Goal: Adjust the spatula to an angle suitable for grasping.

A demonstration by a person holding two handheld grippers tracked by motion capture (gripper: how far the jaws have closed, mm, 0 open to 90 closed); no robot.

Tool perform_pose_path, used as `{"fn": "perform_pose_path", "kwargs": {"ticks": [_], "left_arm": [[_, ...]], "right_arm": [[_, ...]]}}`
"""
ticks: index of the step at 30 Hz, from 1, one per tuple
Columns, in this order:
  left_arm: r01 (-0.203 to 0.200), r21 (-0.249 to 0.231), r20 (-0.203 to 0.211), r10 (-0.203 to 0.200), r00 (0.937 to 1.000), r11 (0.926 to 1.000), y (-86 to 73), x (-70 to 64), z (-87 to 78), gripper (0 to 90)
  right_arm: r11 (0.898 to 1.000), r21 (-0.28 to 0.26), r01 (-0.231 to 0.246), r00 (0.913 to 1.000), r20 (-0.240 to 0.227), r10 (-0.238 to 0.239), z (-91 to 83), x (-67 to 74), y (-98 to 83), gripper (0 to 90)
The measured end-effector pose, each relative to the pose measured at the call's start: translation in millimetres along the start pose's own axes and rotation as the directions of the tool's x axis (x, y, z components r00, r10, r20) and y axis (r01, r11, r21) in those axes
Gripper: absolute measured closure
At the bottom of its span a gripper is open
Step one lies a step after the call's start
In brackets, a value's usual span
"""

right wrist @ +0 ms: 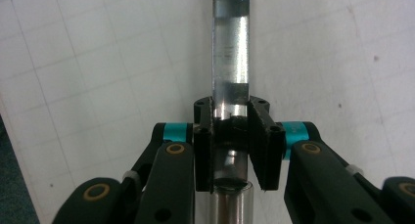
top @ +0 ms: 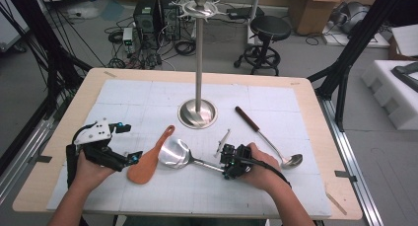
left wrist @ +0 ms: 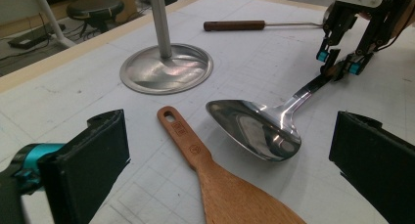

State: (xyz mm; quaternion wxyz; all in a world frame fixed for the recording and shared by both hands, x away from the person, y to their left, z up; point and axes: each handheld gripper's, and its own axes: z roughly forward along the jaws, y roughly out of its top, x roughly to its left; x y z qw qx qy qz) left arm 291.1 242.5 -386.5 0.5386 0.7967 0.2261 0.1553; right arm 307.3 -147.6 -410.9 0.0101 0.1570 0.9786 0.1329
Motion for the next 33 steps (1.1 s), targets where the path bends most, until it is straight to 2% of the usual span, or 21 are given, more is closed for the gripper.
{"fn": "perform_pose_path", "kwargs": {"ticks": [9, 20, 21, 23, 25, 28, 32, 33], "left_arm": [[0.002, -0.002, 0.001, -0.002, 1.0, 1.0, 0.0, 0.1, 0.1, 1.7], [0.0, 0.0, 0.001, 0.0, 1.0, 1.0, -0.1, -0.4, 0.4, 1.7], [-0.002, 0.0, 0.002, 0.002, 1.0, 1.0, 0.0, -0.3, 0.1, 1.7], [0.001, 0.0, 0.0, -0.001, 1.0, 1.0, -0.1, -0.3, -0.4, 1.7], [0.001, -0.001, 0.0, -0.001, 1.0, 1.0, -0.1, -0.5, -0.4, 1.7], [-0.004, 0.001, 0.002, 0.004, 1.0, 1.0, 0.0, -0.6, -0.7, 1.7], [-0.004, -0.004, -0.001, 0.004, 1.0, 1.0, 0.2, -0.8, -2.0, 1.7], [-0.003, -0.005, 0.001, 0.003, 1.0, 1.0, 0.3, -0.7, -2.6, 1.7]], "right_arm": [[1.0, -0.003, 0.026, 0.9995, -0.017, -0.026, 5.4, -1.3, 19.7, 74.5], [0.999, -0.001, 0.038, 0.9991, -0.018, -0.038, 7.9, -2.7, 28.6, 72.1], [0.999, -0.035, 0.03, 0.9991, -0.029, -0.031, 4.3, -3.9, 27.2, 66.6], [0.999, -0.045, 0.026, 0.9991, -0.032, -0.028, 2.0, -4.1, 26.3, 65.4], [0.997, -0.079, 0.019, 0.9993, -0.03, -0.022, -5.8, -6.1, 22.2, 60.6], [0.993, -0.119, -0.011, 0.9995, -0.032, 0.008, -15.6, -6.4, 15.4, 56.1], [0.982, -0.187, -0.024, 0.9993, -0.032, 0.018, -28.8, -6.3, 6.8, 50.3], [0.975, -0.219, -0.047, 0.9985, -0.037, 0.04, -35.6, -5.5, 1.9, 49.7]]}}
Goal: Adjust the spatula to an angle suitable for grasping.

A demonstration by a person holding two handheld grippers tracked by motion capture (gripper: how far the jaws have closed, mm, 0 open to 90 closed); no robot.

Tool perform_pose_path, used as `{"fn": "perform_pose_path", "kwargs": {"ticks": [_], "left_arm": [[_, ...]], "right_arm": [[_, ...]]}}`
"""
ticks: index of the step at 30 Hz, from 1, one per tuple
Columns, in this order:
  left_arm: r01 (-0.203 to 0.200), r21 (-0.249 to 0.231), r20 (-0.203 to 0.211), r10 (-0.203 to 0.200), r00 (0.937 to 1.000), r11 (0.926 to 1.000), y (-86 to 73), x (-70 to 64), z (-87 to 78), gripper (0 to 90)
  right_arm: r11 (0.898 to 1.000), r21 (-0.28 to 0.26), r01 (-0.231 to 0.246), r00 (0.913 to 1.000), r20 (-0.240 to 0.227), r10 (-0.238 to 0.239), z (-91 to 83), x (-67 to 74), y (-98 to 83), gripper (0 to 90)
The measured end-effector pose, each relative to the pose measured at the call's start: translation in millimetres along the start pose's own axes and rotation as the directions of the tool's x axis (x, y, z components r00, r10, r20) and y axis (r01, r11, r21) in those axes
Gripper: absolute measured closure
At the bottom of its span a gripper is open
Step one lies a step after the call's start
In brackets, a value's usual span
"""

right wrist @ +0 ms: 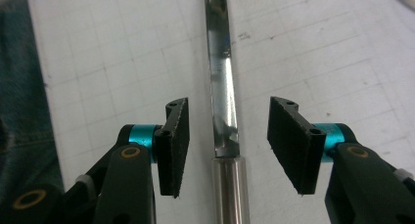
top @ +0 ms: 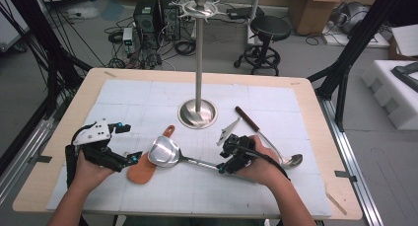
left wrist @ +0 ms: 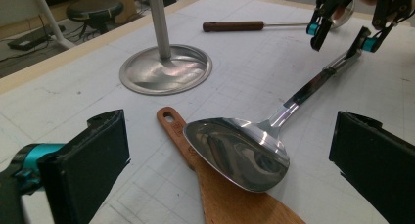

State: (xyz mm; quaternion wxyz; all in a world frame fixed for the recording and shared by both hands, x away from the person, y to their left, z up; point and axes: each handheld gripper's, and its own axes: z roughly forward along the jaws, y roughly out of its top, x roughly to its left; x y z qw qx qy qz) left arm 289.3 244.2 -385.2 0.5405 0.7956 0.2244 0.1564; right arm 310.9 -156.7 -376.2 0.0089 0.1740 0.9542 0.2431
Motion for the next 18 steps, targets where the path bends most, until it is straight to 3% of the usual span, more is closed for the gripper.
{"fn": "perform_pose_path", "kwargs": {"ticks": [3, 9, 10, 13, 14, 15, 16, 17, 18], "left_arm": [[-0.001, -0.001, -0.001, 0.001, 1.0, 1.0, 0.0, 0.1, -0.1, 1.7], [-0.001, 0.003, 0.001, 0.001, 1.0, 1.0, 0.0, -0.2, 0.8, 1.7], [-0.001, 0.003, -0.001, 0.001, 1.0, 1.0, 0.0, -0.3, 0.9, 1.7], [-0.003, 0.002, 0.0, 0.003, 1.0, 1.0, 0.3, -0.2, 1.1, 1.7], [-0.002, 0.002, 0.0, 0.002, 1.0, 1.0, 0.4, -0.3, 1.1, 1.7], [-0.001, 0.001, 0.0, 0.001, 1.0, 1.0, 0.4, -0.4, 1.1, 1.7], [-0.001, 0.001, 0.002, 0.001, 1.0, 1.0, 0.4, -0.3, 1.2, 1.7], [0.001, 0.0, 0.001, -0.001, 1.0, 1.0, 0.3, -0.5, 1.4, 1.7], [0.002, 0.0, 0.004, -0.002, 1.0, 1.0, 0.3, -0.4, 1.4, 1.7]], "right_arm": [[0.999, -0.042, 0.005, 1.0, 0.006, -0.005, -7.6, 1.0, -3.8, 45.0], [0.991, -0.137, -0.013, 0.9966, 0.079, 0.024, -33.6, 3.6, -22.2, 35.2], [0.984, -0.179, -0.02, 0.9928, 0.113, 0.041, -41.6, 3.9, -30.8, 31.9], [0.977, -0.212, -0.025, 0.9899, 0.131, 0.054, -47.6, 4.0, -38.1, 28.7], [0.966, -0.257, -0.038, 0.9869, 0.142, 0.077, -54.4, 5.7, -47.2, 27.4], [0.966, -0.257, -0.038, 0.9869, 0.142, 0.077, -54.4, 5.7, -47.2, 27.4], [0.957, -0.287, -0.039, 0.9852, 0.149, 0.085, -57.6, 6.6, -51.7, 26.6], [0.946, -0.322, -0.046, 0.9825, 0.156, 0.101, -61.5, 8.9, -57.2, 25.9], [0.922, -0.385, -0.047, 0.9801, 0.161, 0.117, -67.0, 12.4, -66.7, 22.9]]}}
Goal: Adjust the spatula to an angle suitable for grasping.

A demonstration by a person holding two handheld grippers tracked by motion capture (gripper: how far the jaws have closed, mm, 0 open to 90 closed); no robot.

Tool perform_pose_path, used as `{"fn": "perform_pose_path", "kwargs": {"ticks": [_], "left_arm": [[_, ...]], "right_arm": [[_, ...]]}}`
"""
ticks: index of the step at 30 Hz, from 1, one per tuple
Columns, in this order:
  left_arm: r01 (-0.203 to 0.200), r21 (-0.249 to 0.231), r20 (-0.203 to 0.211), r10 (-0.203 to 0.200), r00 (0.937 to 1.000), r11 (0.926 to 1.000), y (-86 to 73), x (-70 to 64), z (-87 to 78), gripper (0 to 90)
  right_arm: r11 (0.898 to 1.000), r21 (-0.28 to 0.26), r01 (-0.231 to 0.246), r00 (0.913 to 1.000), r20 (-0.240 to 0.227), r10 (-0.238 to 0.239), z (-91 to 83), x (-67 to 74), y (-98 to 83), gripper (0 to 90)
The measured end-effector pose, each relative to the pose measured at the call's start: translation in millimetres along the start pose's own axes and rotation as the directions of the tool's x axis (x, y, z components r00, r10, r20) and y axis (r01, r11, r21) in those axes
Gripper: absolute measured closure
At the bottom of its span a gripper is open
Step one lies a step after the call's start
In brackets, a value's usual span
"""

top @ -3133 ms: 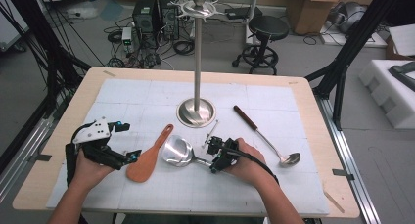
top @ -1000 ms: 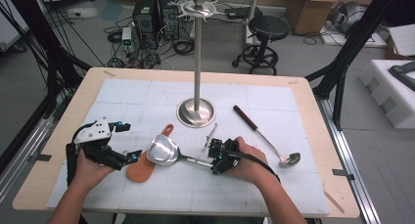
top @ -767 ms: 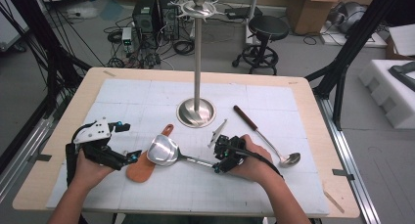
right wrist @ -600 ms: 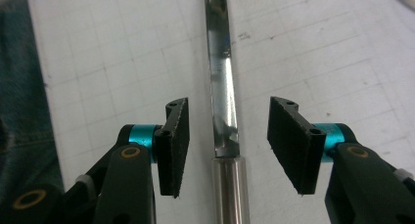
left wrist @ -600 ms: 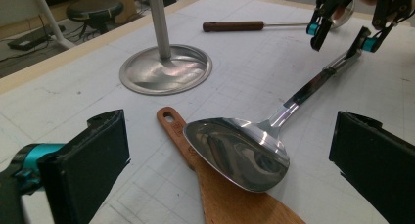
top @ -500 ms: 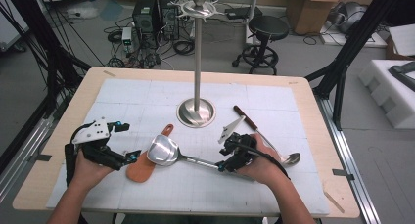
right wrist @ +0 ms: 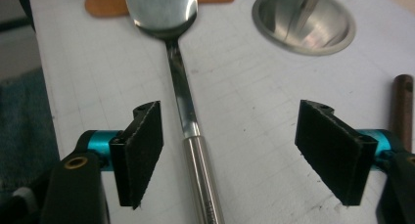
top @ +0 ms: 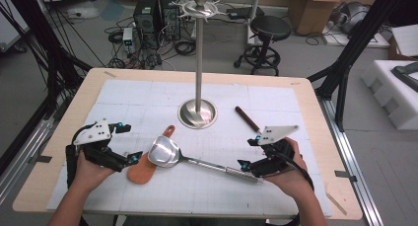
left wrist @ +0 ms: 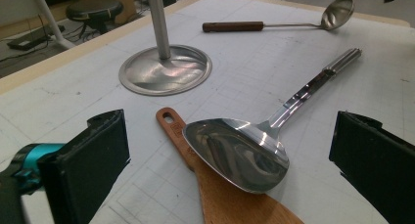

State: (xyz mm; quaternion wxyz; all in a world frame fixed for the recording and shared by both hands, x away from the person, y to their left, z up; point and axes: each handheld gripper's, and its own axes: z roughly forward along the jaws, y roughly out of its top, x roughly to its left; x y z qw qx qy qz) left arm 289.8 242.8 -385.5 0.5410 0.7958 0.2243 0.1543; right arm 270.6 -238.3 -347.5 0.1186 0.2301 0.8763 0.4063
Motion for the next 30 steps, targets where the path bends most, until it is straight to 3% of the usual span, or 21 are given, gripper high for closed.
{"fn": "perform_pose_path", "kwargs": {"ticks": [7, 8, 16, 24, 27, 28, 30], "left_arm": [[0.006, -0.004, 0.003, -0.006, 1.0, 1.0, -0.1, -0.2, 1.0, 1.7], [0.003, -0.001, 0.008, -0.003, 1.0, 1.0, -0.1, 0.2, 1.8, 1.7], [-0.002, -0.005, 0.014, 0.002, 0.9999, 1.0, 0.3, -1.5, 1.2, 1.7], [0.003, -0.019, 0.015, -0.002, 0.9999, 0.9998, 1.0, -0.6, -0.3, 1.7], [0.008, -0.025, 0.019, -0.007, 0.9998, 0.9997, 1.1, 0.4, 0.9, 1.7], [0.009, -0.025, 0.021, -0.008, 0.9997, 0.9996, 1.1, 1.0, 1.5, 1.7], [0.013, -0.027, 0.021, -0.013, 0.9997, 0.9996, 1.1, 1.3, 2.2, 1.7]], "right_arm": [[0.998, -0.065, -0.024, 0.9993, 0.026, 0.026, -13.0, -3.7, -13.2, 20.2], [0.995, -0.099, -0.033, 0.9992, 0.021, 0.035, -17.3, -5.8, -17.5, 19.5], [0.977, -0.202, -0.074, 0.9969, 0.011, 0.078, -27.3, -14.1, -23.2, 16.0], [0.971, -0.227, -0.077, 0.997, -0.012, 0.076, -28.1, -12.4, -21.8, 15.5], [0.968, -0.233, -0.097, 0.9948, 0.008, 0.102, -30.5, -13.2, -22.9, 15.6], [0.962, -0.247, -0.118, 0.9921, 0.012, 0.125, -31.9, -13.4, -24.6, 15.5], [0.961, -0.248, -0.118, 0.9918, 0.017, 0.127, -32.3, -13.5, -25.5, 15.5]]}}
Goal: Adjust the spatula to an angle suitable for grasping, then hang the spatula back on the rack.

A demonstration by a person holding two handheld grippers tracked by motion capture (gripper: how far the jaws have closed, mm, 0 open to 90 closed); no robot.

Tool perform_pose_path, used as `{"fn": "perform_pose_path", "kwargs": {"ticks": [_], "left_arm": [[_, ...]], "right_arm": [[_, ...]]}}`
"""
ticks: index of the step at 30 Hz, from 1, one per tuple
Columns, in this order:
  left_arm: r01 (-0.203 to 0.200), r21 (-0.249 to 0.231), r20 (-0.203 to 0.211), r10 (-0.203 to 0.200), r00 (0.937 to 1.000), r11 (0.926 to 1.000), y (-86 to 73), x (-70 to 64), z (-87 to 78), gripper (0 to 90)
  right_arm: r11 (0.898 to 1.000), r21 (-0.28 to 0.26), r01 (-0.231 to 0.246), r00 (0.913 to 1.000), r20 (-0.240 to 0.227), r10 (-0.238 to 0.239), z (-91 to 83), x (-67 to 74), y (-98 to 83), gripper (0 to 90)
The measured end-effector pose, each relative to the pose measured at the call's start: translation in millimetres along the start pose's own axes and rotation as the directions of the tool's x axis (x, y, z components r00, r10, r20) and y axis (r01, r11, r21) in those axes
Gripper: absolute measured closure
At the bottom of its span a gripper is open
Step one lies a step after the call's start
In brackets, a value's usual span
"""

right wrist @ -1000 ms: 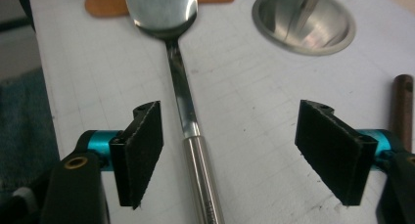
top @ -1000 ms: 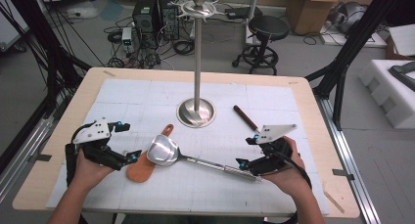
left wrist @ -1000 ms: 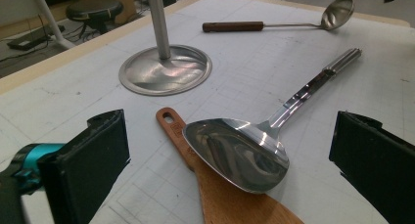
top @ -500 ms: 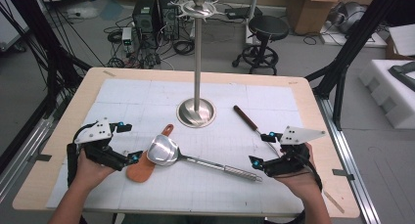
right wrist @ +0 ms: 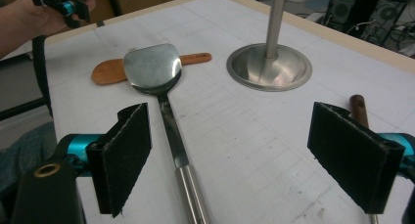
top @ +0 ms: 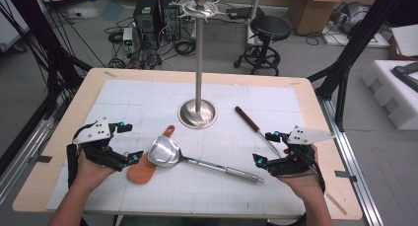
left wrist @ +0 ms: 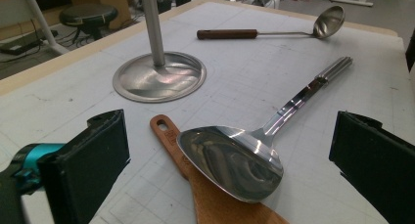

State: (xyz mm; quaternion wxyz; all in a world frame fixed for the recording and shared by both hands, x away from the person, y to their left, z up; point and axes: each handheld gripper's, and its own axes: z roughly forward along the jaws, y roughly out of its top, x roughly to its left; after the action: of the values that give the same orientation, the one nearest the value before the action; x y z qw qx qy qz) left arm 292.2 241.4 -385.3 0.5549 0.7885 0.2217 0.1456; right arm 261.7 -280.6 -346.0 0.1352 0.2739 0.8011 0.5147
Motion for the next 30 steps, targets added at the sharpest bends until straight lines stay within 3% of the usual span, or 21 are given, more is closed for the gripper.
{"fn": "perform_pose_path", "kwargs": {"ticks": [4, 7, 30], "left_arm": [[-0.001, -0.003, 0.0, 0.001, 1.0, 1.0, 1.9, 0.3, 0.9, 1.7], [-0.025, 0.006, -0.001, 0.025, 0.9997, 0.9997, 5.0, -1.0, 0.3, 1.7], [-0.026, 0.007, -0.008, 0.026, 0.9996, 0.9996, 4.9, -2.7, -3.6, 1.7]], "right_arm": [[1.0, 0.006, 0.026, 0.9996, 0.013, -0.027, -2.8, 2.5, -3.9, 15.4], [1.0, 0.005, 0.021, 0.9996, 0.017, -0.021, -4.6, 2.1, -5.0, 15.2], [1.0, 0.011, -0.01, 0.9996, 0.025, 0.01, -8.1, -6.3, -6.5, 13.5]]}}
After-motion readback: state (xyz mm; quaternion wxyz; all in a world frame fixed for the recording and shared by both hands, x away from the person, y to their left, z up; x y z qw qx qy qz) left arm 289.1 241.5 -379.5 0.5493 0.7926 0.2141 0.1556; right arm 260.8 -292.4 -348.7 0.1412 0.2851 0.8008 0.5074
